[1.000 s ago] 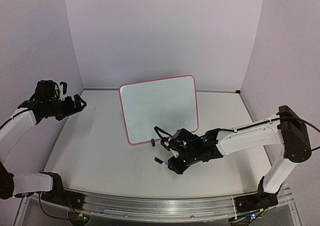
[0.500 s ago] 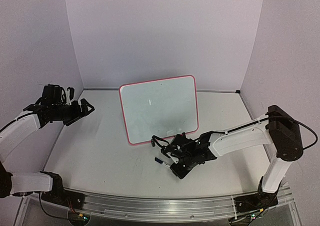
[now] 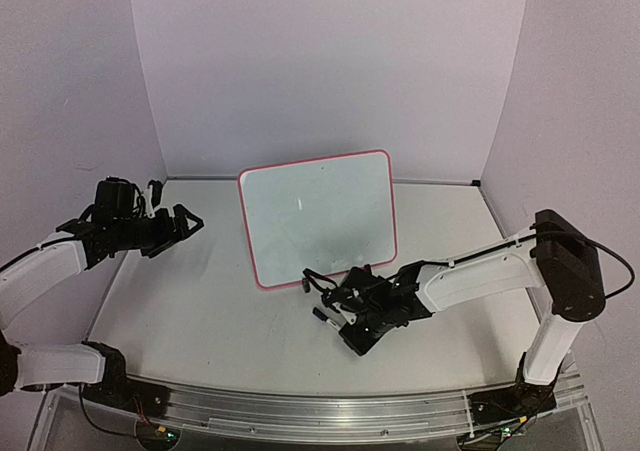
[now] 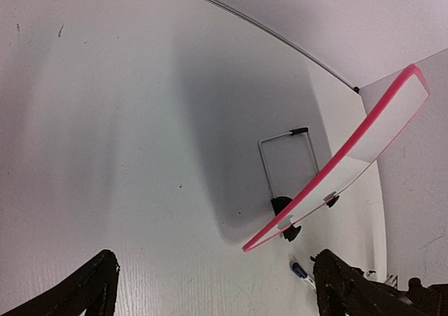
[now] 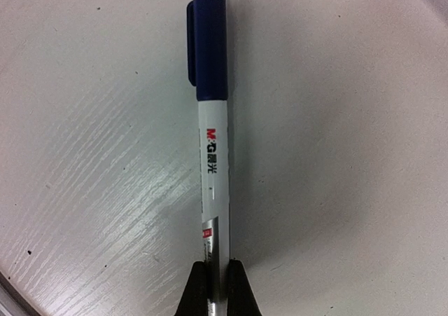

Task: Write a sentence on the whiteboard
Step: Pick up the whiteboard marker from the center of the board, then pass from the right arm to the left

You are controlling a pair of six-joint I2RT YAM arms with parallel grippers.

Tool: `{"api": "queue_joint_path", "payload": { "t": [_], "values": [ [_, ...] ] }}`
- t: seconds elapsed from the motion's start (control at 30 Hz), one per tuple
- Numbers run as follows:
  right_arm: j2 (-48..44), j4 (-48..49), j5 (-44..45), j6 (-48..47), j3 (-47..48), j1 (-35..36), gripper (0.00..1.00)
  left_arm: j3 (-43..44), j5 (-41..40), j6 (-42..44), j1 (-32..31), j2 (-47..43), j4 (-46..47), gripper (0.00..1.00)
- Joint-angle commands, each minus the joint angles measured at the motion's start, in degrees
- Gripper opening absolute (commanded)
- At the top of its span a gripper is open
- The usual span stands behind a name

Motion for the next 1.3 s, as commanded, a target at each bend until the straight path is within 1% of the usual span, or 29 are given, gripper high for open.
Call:
{"api": "queue_joint_path", "payload": {
  "t": [0.0, 0.1, 0.2, 0.3, 0.47, 0.53, 0.7, 0.77, 0.8, 0.87, 0.9, 0.97, 1.13, 1.27],
  "values": [
    [-6.1, -0.1, 1.2, -0.2, 1.6, 0.3, 0.00, -0.4, 3.1, -1.4, -3.0, -3.4, 7.2, 0.93],
    [-10.4, 1.0, 1.0, -1.6, 2.3, 0.3, 0.00, 0.3, 3.6, -1.2, -7.0, -3.5, 8.6, 0.91],
    [-12.8, 1.0, 1.1, -2.8, 4.1, 0.3, 0.00, 1.1, 4.6, -0.9, -10.9, -3.4, 9.4, 0.88],
    [-14.0, 0.9, 1.3, -4.0, 6.6, 0.3, 0.00, 1.6, 6.0, -1.4, -14.6, -3.3, 11.1, 0.88],
    [-13.9, 0.5, 1.7, -6.8, 10.9, 0.3, 0.00, 3.0, 8.4, -1.5, -20.3, -1.5, 12.4, 0.88],
    [-13.0, -0.1, 1.7, -8.3, 13.0, 0.4, 0.00, 3.5, 10.7, -1.5, -22.7, 0.1, 14.3, 0.89],
    [-12.8, -0.4, 1.0, -9.0, 14.4, 0.9, 0.00, 5.7, 13.3, -1.6, -26.7, 5.1, 16.1, 0.89],
    [-12.7, -0.7, 1.1, -9.4, 14.8, 1.4, 0.00, 6.4, 13.4, -2.4, -28.3, 7.7, 17.1, 0.86],
    [-12.7, -0.9, 1.1, -9.5, 15.0, 1.7, 0.00, 6.8, 13.6, -3.1, -29.3, 9.0, 20.1, 0.84],
    [-12.8, -1.1, 1.3, -9.5, 14.8, 1.8, 0.00, 7.1, 14.0, -4.0, -29.9, 10.1, 21.9, 0.83],
    [-13.3, -1.4, 1.4, -9.4, 14.2, 1.9, 0.00, 7.7, 15.2, -5.2, -30.4, 11.6, 24.5, 0.77],
    [-13.7, -1.6, 1.7, -9.3, 13.6, 2.0, 0.00, 8.4, 16.0, -6.0, -31.0, 12.9, 26.0, 0.74],
    [-14.9, -1.8, 3.0, -9.3, 12.6, 2.1, 0.00, 9.3, 17.3, -7.2, -32.1, 15.7, 27.8, 0.54],
    [-15.4, -1.8, 4.1, -9.5, 11.8, 2.1, 0.00, 9.7, 17.0, -7.8, -33.1, 16.9, 28.4, 0.36]
  ]
}}
